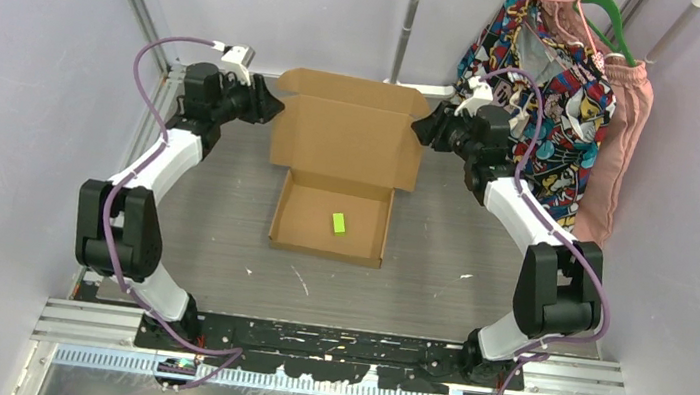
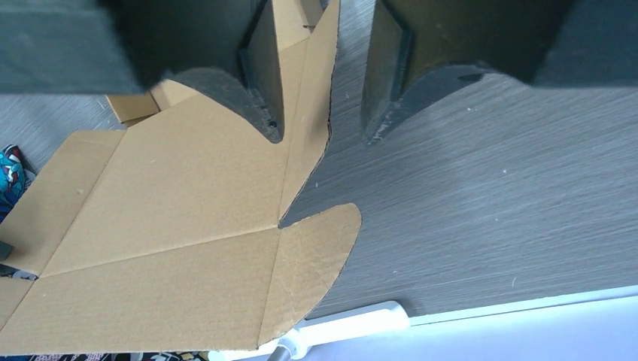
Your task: Fold the paper box
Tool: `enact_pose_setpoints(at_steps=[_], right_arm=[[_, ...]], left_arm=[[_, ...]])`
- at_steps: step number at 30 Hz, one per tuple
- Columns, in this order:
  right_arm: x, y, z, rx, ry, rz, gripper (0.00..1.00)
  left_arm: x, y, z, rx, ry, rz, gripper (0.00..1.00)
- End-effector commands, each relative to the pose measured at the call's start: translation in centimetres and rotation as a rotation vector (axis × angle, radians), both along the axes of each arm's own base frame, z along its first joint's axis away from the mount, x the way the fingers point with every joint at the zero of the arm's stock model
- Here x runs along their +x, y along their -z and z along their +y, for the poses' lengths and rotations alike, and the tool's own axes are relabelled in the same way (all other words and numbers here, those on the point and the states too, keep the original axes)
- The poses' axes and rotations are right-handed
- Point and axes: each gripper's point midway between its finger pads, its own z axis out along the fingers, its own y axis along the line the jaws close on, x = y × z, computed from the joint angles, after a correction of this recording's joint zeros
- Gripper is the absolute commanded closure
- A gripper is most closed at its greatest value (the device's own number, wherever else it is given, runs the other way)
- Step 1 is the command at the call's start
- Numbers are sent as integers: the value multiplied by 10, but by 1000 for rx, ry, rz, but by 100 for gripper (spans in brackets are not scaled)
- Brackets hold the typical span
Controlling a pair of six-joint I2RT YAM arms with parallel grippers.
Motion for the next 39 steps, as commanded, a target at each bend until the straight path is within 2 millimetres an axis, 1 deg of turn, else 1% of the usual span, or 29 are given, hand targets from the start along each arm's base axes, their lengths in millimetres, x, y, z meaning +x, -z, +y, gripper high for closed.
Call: enact_pose_setpoints(at_steps=[1,3,16,18,19,23,25,30,33,36,37,39], right_arm=[[5,-28,2,30,-14,-84,54],[6,-27,3,32,-14,-81,54],[7,-23,6,46,-23,-65,61],[7,-21,6,47,-26,-60,63],[6,-21,6,48,-25,-60,63],[6,-21,5,48,-18,-60,65],[5,-21,5,47,-17,-59,66],[4,-19,2,42,-7,-56,67],[2,-18,1,38,-2,-51,72],[1,-18,0,36,5,-51,72],[1,-18,0,37,5,-52,72],[0,-18,0,36,5,-51,73]], left_arm=[[9,-21,-1,-28,25,-78,61],[10,-20,-3,-34,32,-74,65],[10,-20,-6,-58,45,-70,70],[10,-21,-7,-61,48,-70,73],[10,-22,-7,-63,49,-70,77],[10,-21,-8,-69,51,-67,81],[9,-22,-8,-73,53,-68,81],[9,-22,-9,-80,55,-68,82],[9,-21,-9,-80,54,-67,82],[10,-22,-8,-78,53,-69,84],[9,-22,-8,-78,53,-70,85],[10,-22,-9,-78,54,-69,92]])
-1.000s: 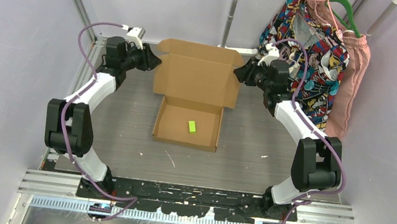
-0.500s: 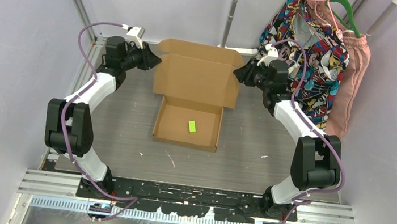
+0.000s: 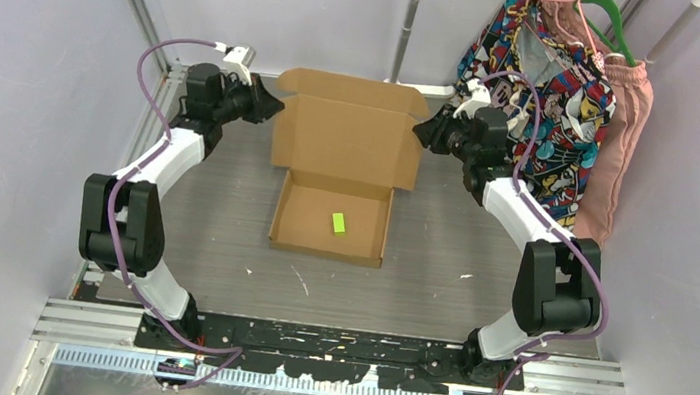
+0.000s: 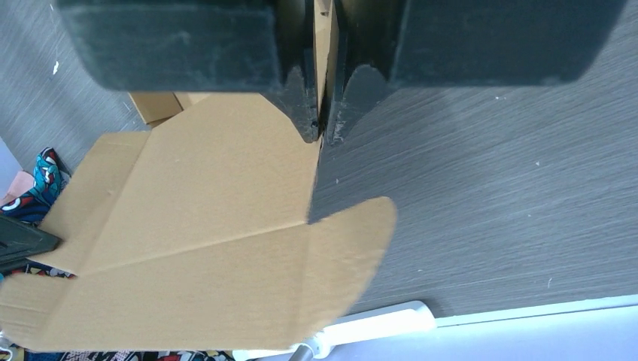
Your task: Fold the paper box
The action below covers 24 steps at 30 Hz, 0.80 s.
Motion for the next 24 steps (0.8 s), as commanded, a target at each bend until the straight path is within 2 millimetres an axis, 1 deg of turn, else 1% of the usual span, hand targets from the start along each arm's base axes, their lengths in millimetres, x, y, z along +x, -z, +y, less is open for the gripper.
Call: enact_pose_setpoints(at_steps=[1,2,5,14,15,18,21,24], right_arm=[[0,-27,-4,10,15,-80,73],[0,-27,-4,11,16,-80,73],[0,-29,-4,11,14,-80,79],[0,-36,-5,14,34,-88,86],[0,-36,-6,11,38,-88,88],[-2,-38,-2,3,47,-98,90],[-5,-38,2,-37,66,-108,95],[-12,-40,14,-101,80,-127,99]], left_arm=[[7,-27,0,-17,13,-88,94],[8,-26,0,-17,14,-87,94],[7,-27,-1,-22,20,-87,95],[3,-27,-4,-22,17,-90,96],[2,-27,-6,-20,16,-91,96],[-2,-26,-11,-8,20,-92,96],[-6,-27,-19,7,26,-97,96],[-12,-28,-28,19,31,-105,96]])
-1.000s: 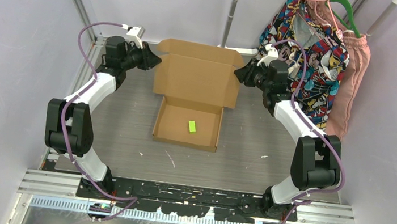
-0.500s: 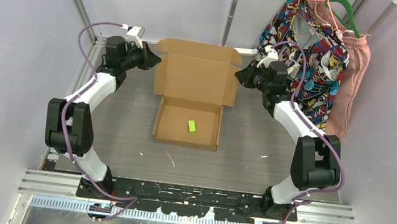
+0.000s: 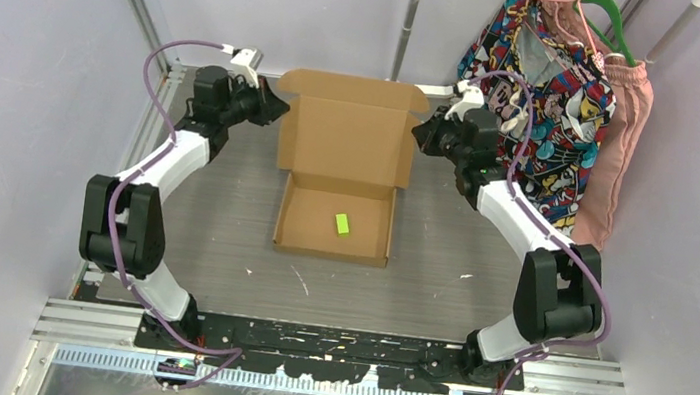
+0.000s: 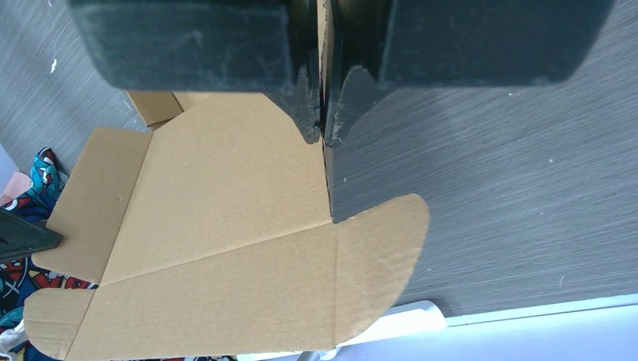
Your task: Fold the paper box
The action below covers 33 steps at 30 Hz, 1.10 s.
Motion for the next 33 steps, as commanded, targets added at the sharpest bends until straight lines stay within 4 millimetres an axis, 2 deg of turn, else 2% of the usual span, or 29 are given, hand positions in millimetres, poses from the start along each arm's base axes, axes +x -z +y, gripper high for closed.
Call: enact_pose_setpoints(at_steps=[1,9,18,26,33], right_arm=[[-8,-41,9,-81,52,-134,99],[-25,-37,22,-157,116,-154,99],[-49,-44,25,-238,188,-249,99],[-75,-53,27,-271,209,-365,99],[-100,-42,36,-335,206,-432,99]], left_arm=[[-11,-30,-15,22,17,-107,96],[-29,-36,-24,42,-20,-140,96],[-64,-55,-37,53,-60,-232,96],[-96,-52,-49,48,-62,-275,97],[-123,-48,-54,32,-72,-301,98]])
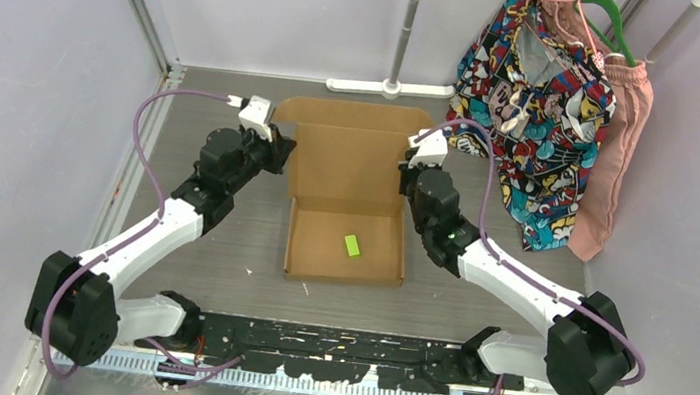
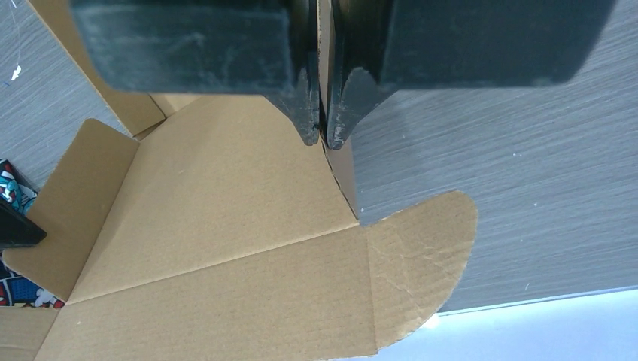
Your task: Fold the paper box
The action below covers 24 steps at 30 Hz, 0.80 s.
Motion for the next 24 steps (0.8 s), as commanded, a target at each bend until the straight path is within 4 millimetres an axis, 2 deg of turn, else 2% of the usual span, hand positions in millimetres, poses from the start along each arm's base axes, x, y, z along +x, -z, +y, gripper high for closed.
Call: enact_pose_setpoints(at_steps=[1,13,24], right_arm=[[-20,-26,20,-2,-52,-143,99],[-55,-9,15,-11,7,-188,99],[-73,9,6,-30,38,-181,99]], left_arm=[[-23,-30,-20,-63,62,-120,99],[-70,-14,-45,-47,74,-147,99],[-99,6,-47,-30,56,-139,98]])
